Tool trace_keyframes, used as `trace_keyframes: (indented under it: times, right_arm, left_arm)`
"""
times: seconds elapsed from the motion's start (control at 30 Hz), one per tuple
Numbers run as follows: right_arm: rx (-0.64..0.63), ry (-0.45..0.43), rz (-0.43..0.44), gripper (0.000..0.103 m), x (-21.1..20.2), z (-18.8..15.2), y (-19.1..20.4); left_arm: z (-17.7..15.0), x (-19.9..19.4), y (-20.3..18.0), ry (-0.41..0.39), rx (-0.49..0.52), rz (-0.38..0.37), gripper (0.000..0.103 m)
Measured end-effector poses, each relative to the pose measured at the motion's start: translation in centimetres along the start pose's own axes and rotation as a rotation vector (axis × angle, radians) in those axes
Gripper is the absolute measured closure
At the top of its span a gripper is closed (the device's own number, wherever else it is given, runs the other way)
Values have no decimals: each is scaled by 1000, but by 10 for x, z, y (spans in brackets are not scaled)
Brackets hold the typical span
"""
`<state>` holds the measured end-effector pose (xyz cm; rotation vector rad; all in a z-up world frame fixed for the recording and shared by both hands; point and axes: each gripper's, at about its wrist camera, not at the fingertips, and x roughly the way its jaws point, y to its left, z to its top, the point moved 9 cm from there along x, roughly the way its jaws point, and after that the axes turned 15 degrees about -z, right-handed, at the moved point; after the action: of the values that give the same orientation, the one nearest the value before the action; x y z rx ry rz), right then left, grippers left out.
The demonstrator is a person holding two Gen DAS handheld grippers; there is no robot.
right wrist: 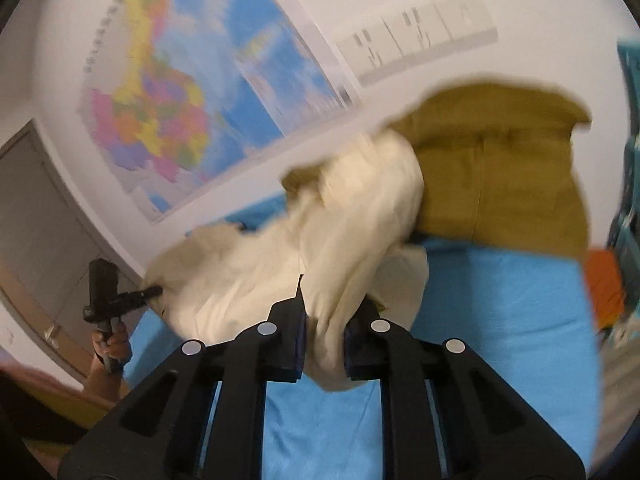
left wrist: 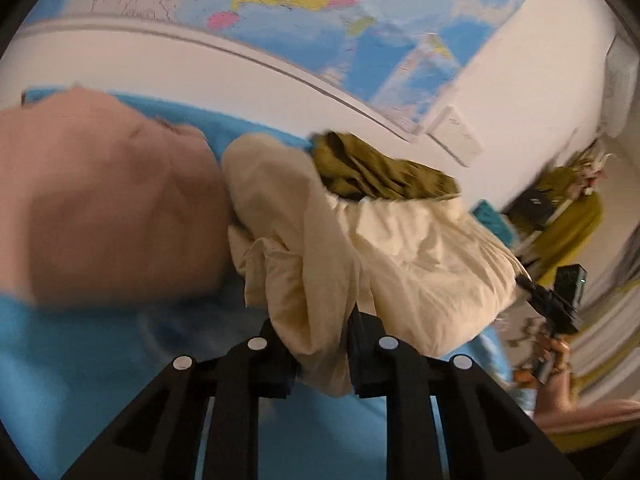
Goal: Fold large clothes
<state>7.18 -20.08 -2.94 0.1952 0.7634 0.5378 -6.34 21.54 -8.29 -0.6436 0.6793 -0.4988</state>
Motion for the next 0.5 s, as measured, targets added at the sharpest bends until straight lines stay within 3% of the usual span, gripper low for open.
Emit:
trace_keyframes:
  times: [0.1, 0.2, 0.27, 0.33, 0.37, 0.4, 0.43, 0.5]
  right_arm:
    - [4, 16, -54, 88, -15, -7, -24]
    - [30, 176, -164, 85, 23, -48, -62]
    - [56, 241, -204, 75, 43, -70, -80]
    - [112, 235, -196, 65, 47, -73, -89]
    - [128, 221, -201, 61, 45, -70, -91]
    - [131, 193, -213, 58, 39, -64, -92]
    - [125, 163, -244, 49, 31, -59, -95]
    - [101, 91, -334, 46, 12, -45, -99]
  left_arm:
    - [-34, 6, 1, 45, -56, -16, 83]
    - [-60, 21, 24, 104, -104, 58, 73]
    - [-63, 26, 30, 101, -124, 80, 64]
    - [-59, 22, 30, 93, -87, 174, 44]
    - [-55, 18, 30, 87, -52, 261, 35]
    - [-53, 16, 27, 83, -32, 285, 36]
    - [-47, 10, 19, 63, 5, 305, 37]
    - [-35, -2, 4, 9, 68, 328, 38]
